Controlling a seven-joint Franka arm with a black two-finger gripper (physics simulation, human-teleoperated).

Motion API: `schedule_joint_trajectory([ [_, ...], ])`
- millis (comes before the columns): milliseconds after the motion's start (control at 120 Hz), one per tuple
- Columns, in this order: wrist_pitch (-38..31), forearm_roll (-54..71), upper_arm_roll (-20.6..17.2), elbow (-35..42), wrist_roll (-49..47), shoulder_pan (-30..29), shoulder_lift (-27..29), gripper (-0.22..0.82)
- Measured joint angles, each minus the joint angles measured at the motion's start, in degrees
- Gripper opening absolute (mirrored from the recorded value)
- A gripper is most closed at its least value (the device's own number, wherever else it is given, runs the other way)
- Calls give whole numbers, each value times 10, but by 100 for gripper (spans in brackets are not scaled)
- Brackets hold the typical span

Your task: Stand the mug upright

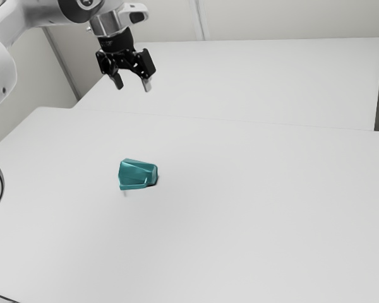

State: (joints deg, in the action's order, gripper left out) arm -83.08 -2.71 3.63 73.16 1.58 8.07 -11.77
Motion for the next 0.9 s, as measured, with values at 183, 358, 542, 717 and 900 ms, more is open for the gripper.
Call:
schedule_joint_trajectory([
  [183,9,-20,38,2,5,5,1,60],
  [358,25,-68,105,4,10,-1,0,60],
  [542,33,-120,169,28,15,-1,0,60],
  [717,46,-204,242,76,28,-2,-4,60],
  [900,54,-281,278,119,59,-20,-15,60],
])
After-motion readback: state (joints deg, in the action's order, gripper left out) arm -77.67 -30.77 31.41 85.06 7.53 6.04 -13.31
